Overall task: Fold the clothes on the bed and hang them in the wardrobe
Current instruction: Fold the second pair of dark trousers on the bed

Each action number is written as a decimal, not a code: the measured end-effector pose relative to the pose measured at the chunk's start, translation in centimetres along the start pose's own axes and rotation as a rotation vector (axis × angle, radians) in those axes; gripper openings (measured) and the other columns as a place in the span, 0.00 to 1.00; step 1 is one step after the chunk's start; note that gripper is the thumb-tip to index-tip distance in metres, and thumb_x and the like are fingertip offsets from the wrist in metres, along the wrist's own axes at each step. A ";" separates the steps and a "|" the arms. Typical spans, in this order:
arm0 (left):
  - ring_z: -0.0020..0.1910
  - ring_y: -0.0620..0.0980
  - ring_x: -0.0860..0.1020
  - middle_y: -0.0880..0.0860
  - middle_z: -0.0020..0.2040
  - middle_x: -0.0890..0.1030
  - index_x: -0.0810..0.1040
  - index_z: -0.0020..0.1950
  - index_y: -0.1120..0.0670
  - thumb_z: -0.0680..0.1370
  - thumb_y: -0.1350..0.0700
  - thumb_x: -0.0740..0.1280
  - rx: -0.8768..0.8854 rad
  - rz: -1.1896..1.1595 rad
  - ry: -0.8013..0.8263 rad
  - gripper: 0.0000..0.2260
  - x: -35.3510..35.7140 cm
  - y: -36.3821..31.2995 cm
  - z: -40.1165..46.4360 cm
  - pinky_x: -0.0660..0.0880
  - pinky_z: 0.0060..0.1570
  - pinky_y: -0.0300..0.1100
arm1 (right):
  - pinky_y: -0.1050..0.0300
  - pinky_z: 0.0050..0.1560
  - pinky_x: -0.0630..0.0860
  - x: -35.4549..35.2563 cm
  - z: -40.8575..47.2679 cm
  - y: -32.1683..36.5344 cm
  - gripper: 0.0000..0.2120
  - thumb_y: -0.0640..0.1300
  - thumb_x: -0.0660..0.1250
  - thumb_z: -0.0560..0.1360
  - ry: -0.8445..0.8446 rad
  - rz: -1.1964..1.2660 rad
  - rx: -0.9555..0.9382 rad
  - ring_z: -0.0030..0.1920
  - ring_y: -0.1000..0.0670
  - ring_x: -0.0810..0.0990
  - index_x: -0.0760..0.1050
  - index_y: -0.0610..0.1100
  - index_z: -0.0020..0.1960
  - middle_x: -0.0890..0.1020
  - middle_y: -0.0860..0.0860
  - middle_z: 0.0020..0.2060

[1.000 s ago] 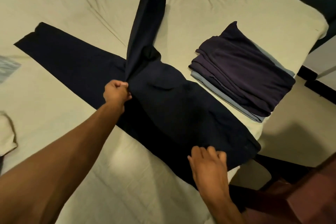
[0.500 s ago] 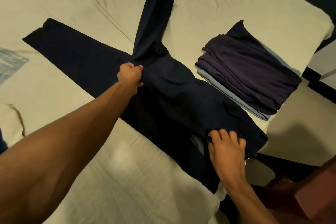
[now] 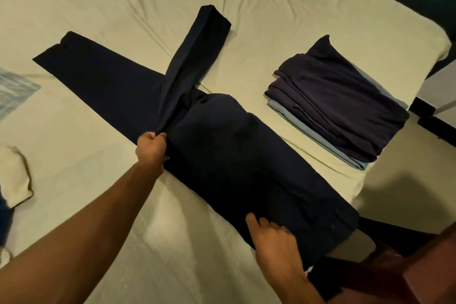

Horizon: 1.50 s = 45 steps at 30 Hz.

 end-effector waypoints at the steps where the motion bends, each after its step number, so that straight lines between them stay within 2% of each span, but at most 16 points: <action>1: 0.49 0.59 0.78 0.57 0.50 0.77 0.74 0.43 0.53 0.79 0.50 0.68 0.035 0.032 0.017 0.09 0.4 -0.7 0.1 0.78 0.41 0.50 | 0.56 0.18 0.68 -0.2 0.2 0.0 0.31 0.34 0.82 0.40 0.023 0.013 0.012 0.19 0.50 0.73 0.80 0.46 0.42 0.73 0.50 0.23; 3: 0.50 0.59 0.78 0.57 0.51 0.78 0.77 0.50 0.55 0.79 0.47 0.67 0.139 0.082 -0.015 0.11 0.7 -2.9 0.0 0.78 0.46 0.52 | 0.59 0.17 0.59 -0.7 0.4 0.0 0.32 0.33 0.82 0.40 0.005 0.009 0.034 0.18 0.50 0.71 0.79 0.46 0.43 0.73 0.50 0.23; 5: 0.48 0.60 0.77 0.59 0.47 0.78 0.74 0.44 0.57 0.81 0.50 0.65 0.264 0.053 -0.140 0.11 0.2 -4.8 -0.4 0.74 0.50 0.51 | 0.58 0.21 0.55 -1.9 0.1 -0.1 0.32 0.35 0.82 0.46 0.057 0.001 0.050 0.20 0.51 0.74 0.78 0.47 0.48 0.75 0.51 0.26; 7: 0.51 0.63 0.76 0.62 0.51 0.78 0.73 0.45 0.57 0.82 0.51 0.62 0.277 0.052 -0.191 0.11 0.0 -4.5 -0.5 0.73 0.54 0.52 | 0.55 0.30 0.63 -2.3 0.2 -0.1 0.27 0.38 0.75 0.66 0.115 -0.001 0.025 0.35 0.49 0.82 0.70 0.48 0.62 0.81 0.51 0.39; 8: 0.54 0.64 0.76 0.64 0.56 0.78 0.75 0.51 0.59 0.82 0.50 0.62 0.221 0.098 -0.180 0.11 0.1 -3.5 -0.1 0.74 0.57 0.54 | 0.53 0.36 0.66 -2.0 0.3 -0.2 0.26 0.38 0.68 0.73 0.169 0.002 0.009 0.45 0.47 0.83 0.64 0.48 0.68 0.81 0.50 0.48; 10: 0.55 0.65 0.76 0.64 0.61 0.77 0.75 0.63 0.59 0.81 0.51 0.62 0.065 0.176 -0.085 0.15 -0.1 -1.4 0.4 0.77 0.58 0.57 | 0.50 0.46 0.71 -1.3 0.7 0.0 0.27 0.40 0.63 0.78 0.349 0.046 0.016 0.58 0.43 0.80 0.57 0.48 0.74 0.78 0.47 0.59; 12: 0.51 0.63 0.77 0.62 0.58 0.77 0.74 0.64 0.58 0.80 0.52 0.63 0.027 0.228 -0.004 0.15 -0.4 -0.8 0.9 0.80 0.52 0.58 | 0.50 0.53 0.73 -1.7 1.4 0.4 0.27 0.47 0.62 0.80 0.458 0.098 0.038 0.63 0.41 0.77 0.57 0.47 0.75 0.76 0.45 0.64; 14: 0.50 0.63 0.77 0.60 0.55 0.76 0.72 0.60 0.57 0.80 0.52 0.64 0.102 0.317 0.010 0.12 -0.5 -1.9 1.0 0.81 0.49 0.58 | 0.52 0.50 0.71 -2.2 2.6 0.5 0.20 0.54 0.62 0.79 0.511 0.166 0.036 0.62 0.41 0.77 0.64 0.48 0.68 0.77 0.45 0.62; 17: 0.50 0.63 0.78 0.58 0.51 0.74 0.69 0.55 0.54 0.78 0.49 0.66 0.199 0.434 -0.019 0.12 -0.8 -3.5 1.0 0.80 0.51 0.58 | 0.53 0.47 0.74 -3.3 5.0 1.2 0.11 0.56 0.63 0.76 0.488 0.317 0.037 0.52 0.45 0.80 0.70 0.50 0.53 0.80 0.49 0.51; 21: 0.50 0.58 0.77 0.55 0.50 0.74 0.68 0.56 0.54 0.78 0.46 0.68 0.292 0.458 -0.008 0.15 -1.0 -4.9 1.3 0.77 0.54 0.55 | 0.51 0.49 0.79 -5.2 9.1 3.5 0.08 0.54 0.65 0.76 0.365 0.487 0.035 0.45 0.50 0.80 0.72 0.51 0.51 0.82 0.53 0.44; 25: 0.48 0.56 0.78 0.53 0.49 0.77 0.72 0.53 0.53 0.78 0.43 0.67 0.325 0.397 -0.008 0.15 -1.3 -5.6 2.5 0.78 0.53 0.53 | 0.49 0.49 0.79 -7.7 13.2 6.1 0.02 0.47 0.64 0.78 0.210 0.583 -0.005 0.40 0.51 0.80 0.74 0.49 0.48 0.80 0.54 0.36; 28: 0.47 0.55 0.79 0.51 0.45 0.78 0.73 0.47 0.51 0.77 0.40 0.67 0.299 0.330 0.000 0.14 -1.6 -5.6 3.4 0.79 0.53 0.54 | 0.47 0.50 0.80 -9.5 16.0 7.8 0.06 0.43 0.61 0.79 0.133 0.692 0.000 0.42 0.49 0.81 0.75 0.50 0.47 0.82 0.53 0.40; 30: 0.46 0.53 0.78 0.51 0.44 0.78 0.73 0.47 0.51 0.79 0.40 0.65 0.324 0.343 0.009 0.14 -1.6 -5.8 3.8 0.77 0.50 0.49 | 0.45 0.51 0.80 -10.4 17.9 8.9 0.08 0.42 0.60 0.79 0.078 0.782 0.024 0.43 0.48 0.82 0.76 0.51 0.45 0.83 0.52 0.41; 36: 0.42 0.47 0.77 0.50 0.44 0.79 0.75 0.49 0.51 0.79 0.43 0.67 0.516 0.440 -0.028 0.12 -1.1 -8.8 5.5 0.67 0.38 0.39 | 0.41 0.53 0.80 -11.3 24.6 12.5 0.11 0.42 0.59 0.77 -0.032 0.896 0.093 0.49 0.45 0.82 0.75 0.55 0.42 0.83 0.52 0.45; 42: 0.47 0.48 0.75 0.49 0.51 0.75 0.74 0.54 0.49 0.76 0.41 0.70 0.782 0.600 -0.051 0.15 1.5 -12.4 8.1 0.74 0.45 0.43 | 0.42 0.52 0.81 -10.8 29.8 14.1 0.11 0.42 0.59 0.79 -0.223 1.124 0.343 0.48 0.45 0.83 0.73 0.56 0.43 0.82 0.52 0.45; 45: 0.49 0.49 0.75 0.50 0.53 0.76 0.74 0.57 0.51 0.77 0.41 0.69 0.861 0.640 -0.051 0.17 3.7 -14.2 9.1 0.76 0.47 0.45 | 0.43 0.51 0.82 -10.6 31.0 14.4 0.08 0.43 0.60 0.79 -0.235 1.168 0.402 0.46 0.46 0.83 0.74 0.55 0.46 0.82 0.52 0.45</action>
Point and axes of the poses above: each hand's wrist, its own z-axis towards the middle knuckle, its own x-axis out of the palm, y = z × x, the point moved 4 cm from there along z, towards the middle knuckle
